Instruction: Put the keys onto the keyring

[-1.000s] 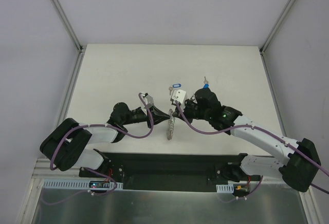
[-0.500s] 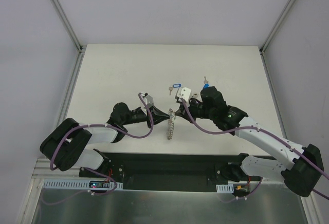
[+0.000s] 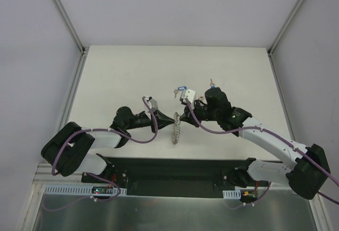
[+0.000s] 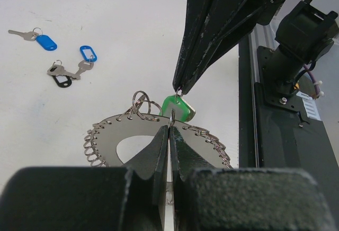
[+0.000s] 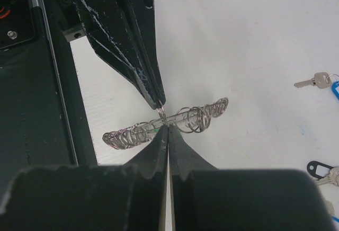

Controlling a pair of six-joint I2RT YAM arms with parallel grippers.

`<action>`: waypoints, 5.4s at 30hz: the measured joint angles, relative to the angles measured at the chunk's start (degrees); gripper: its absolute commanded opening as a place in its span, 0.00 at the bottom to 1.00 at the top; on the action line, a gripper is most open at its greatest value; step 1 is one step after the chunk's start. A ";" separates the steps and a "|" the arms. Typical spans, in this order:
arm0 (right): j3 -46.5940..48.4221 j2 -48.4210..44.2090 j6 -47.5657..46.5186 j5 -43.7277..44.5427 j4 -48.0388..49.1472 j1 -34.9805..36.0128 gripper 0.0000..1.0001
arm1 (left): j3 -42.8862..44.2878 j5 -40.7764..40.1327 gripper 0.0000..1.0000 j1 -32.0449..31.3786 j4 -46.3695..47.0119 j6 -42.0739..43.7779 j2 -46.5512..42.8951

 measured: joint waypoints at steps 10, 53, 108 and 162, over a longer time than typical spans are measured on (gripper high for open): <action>0.00 1.64 1.03 -2.29 1.01 -0.76 0.01 | -0.13 0.00 0.00 0.00 0.09 -0.02 -0.07; 0.00 3.41 2.56 -5.92 3.54 -1.33 0.01 | -0.72 0.02 0.00 0.00 0.31 -0.11 -0.42; -1.57 1.68 2.64 -7.10 3.04 -2.56 0.01 | -0.92 0.09 0.00 0.00 0.33 -0.07 -0.74; -1.57 2.40 4.09 -6.95 4.15 -2.95 0.01 | -0.92 0.09 0.00 0.00 0.33 -0.07 -0.74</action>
